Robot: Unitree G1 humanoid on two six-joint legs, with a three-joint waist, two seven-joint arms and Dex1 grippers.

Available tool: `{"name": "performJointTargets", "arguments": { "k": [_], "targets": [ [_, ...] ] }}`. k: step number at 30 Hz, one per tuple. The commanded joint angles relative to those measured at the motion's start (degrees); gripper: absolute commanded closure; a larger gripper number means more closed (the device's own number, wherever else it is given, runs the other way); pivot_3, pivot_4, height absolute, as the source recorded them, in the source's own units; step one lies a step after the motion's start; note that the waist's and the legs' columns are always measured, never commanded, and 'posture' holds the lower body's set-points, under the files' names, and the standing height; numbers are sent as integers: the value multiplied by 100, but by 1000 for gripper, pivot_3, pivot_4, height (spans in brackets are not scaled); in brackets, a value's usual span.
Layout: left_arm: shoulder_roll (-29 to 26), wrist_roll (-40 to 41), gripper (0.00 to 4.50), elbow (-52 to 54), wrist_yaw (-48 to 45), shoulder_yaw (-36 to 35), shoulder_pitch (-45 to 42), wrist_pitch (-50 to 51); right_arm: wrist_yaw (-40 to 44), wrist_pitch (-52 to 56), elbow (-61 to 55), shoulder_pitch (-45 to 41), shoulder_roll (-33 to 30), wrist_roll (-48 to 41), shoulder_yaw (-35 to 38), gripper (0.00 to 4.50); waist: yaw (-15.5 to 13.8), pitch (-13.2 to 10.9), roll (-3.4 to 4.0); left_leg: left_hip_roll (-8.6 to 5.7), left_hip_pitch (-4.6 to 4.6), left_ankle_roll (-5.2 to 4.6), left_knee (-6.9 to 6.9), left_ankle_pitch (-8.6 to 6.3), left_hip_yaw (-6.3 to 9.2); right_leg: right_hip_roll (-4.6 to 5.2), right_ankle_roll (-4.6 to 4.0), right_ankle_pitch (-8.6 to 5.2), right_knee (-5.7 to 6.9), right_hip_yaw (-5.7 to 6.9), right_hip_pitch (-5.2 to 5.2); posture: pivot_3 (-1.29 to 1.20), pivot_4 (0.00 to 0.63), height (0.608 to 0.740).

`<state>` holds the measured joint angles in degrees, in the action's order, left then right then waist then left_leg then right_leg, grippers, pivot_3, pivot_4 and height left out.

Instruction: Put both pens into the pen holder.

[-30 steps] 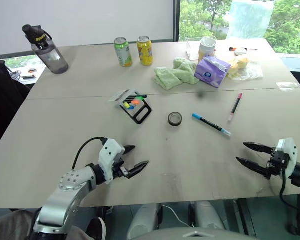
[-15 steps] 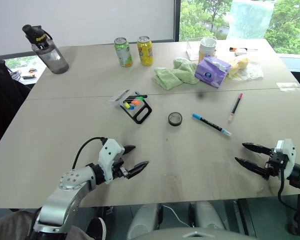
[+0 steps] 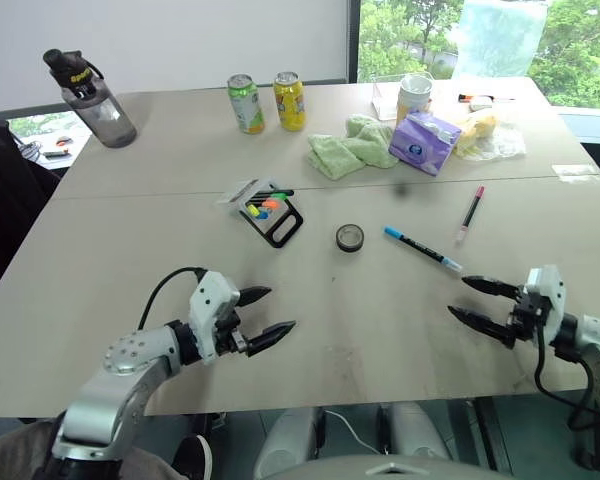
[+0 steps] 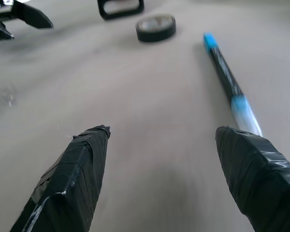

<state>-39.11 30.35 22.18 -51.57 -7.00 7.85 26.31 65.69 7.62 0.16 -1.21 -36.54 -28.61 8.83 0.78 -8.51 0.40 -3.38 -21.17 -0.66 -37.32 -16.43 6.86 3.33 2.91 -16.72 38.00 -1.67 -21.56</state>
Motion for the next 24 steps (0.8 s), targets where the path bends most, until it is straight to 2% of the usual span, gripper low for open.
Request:
{"name": "performJointTargets", "arguments": {
  "k": [1,6,12,14,17,21,23,24],
  "targets": [
    [-250,723,111,366,-357,-423,-101,338,-216,449,-807,-388,87,-173,-307,712,0,-2,-3,0,-3,0,0,0,0,0,0,0,-1,1,-1,0,150,740],
    [-454,1553,111,484,-609,-839,-352,707,-421,1035,-1526,-886,164,-434,-588,712,-20,-3,-5,0,-22,1,-4,0,8,1,0,0,-2,8,-19,0,150,740],
    [-460,1685,111,558,-557,-815,-503,792,-561,1256,-1698,-1325,74,-268,-773,712,-11,-3,-5,-2,-38,1,-11,0,17,2,0,1,-4,17,-27,0,150,740],
    [-441,1669,111,540,-542,-808,-497,782,-755,1299,-1647,-1483,103,-5,-968,712,-3,-3,-5,-2,-42,1,-10,1,18,1,0,0,-4,19,-30,0,150,740],
    [-444,1487,111,390,-551,-704,-542,704,-1311,1715,-1213,-2227,196,1126,-1928,712,67,-4,-6,-1,-37,2,-11,1,7,-4,-1,1,2,7,-32,0,150,740],
    [-504,1264,111,290,-578,-651,-568,612,-1263,1405,-315,-3248,777,1767,-2693,712,107,-4,-7,0,-50,3,-12,2,9,-8,-2,1,8,9,-52,0,150,740],
    [-515,1141,111,242,-518,-692,-566,563,-1520,2113,91,-3723,969,2125,-2979,712,138,-4,-7,0,-67,4,-13,3,6,-8,-2,2,12,7,-72,0,150,740],
    [-458,1071,111,198,-389,-775,-607,494,-1600,2044,445,-3986,1073,2436,-3189,712,147,-4,-7,-1,-69,4,-13,3,6,-7,-2,2,12,7,-75,0,150,740]
  ]
}}
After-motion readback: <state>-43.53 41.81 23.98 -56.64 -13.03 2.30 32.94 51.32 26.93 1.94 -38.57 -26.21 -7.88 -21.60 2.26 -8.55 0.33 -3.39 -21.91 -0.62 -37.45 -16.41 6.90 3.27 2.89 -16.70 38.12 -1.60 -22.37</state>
